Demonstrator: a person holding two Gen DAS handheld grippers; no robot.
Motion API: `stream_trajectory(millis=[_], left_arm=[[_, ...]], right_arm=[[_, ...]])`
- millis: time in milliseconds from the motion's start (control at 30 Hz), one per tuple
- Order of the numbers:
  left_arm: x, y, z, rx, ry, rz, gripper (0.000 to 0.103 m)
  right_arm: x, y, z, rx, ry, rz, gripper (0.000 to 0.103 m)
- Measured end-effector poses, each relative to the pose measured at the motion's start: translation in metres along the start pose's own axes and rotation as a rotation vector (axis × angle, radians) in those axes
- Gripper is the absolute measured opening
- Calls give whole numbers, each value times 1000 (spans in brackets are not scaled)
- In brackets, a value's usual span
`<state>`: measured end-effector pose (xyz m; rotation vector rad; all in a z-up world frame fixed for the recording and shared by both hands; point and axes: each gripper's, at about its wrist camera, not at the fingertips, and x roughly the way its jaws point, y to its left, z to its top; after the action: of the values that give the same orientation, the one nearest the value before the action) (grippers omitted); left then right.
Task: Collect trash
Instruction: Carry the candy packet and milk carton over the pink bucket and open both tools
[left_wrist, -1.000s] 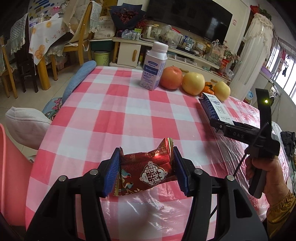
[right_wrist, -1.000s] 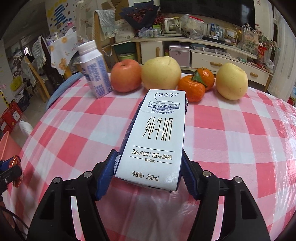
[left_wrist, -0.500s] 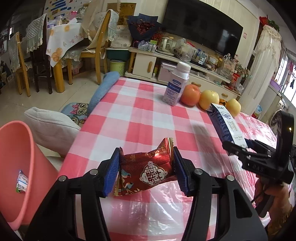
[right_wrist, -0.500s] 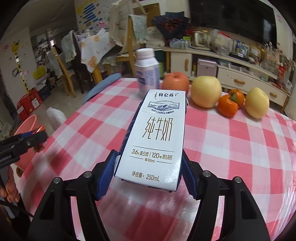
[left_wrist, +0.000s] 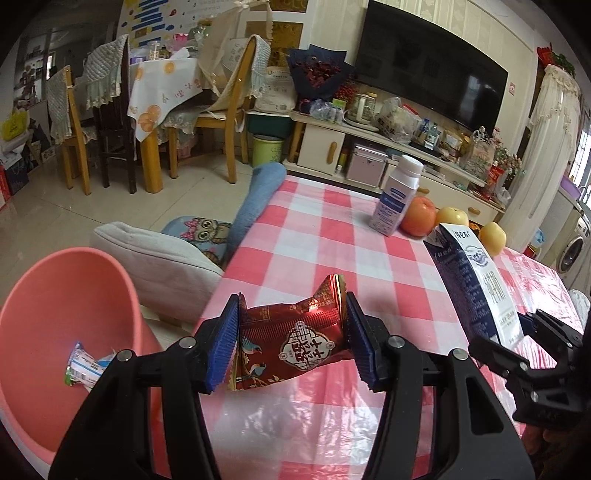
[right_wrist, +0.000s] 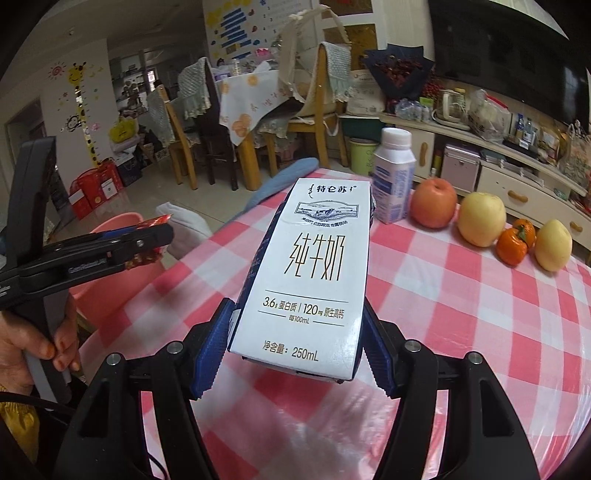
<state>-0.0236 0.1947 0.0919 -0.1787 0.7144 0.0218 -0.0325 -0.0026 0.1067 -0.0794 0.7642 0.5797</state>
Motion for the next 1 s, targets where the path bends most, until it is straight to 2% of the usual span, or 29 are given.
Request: stream_trajectory(millis=[733, 1000], left_arm=[[-26, 81, 10, -134, -44, 218, 56], [-36, 119, 12, -205, -55, 265, 56]], right_arm=[[17, 124, 28, -195, 7, 119, 67], [32, 167, 42, -274, 17, 149, 67]])
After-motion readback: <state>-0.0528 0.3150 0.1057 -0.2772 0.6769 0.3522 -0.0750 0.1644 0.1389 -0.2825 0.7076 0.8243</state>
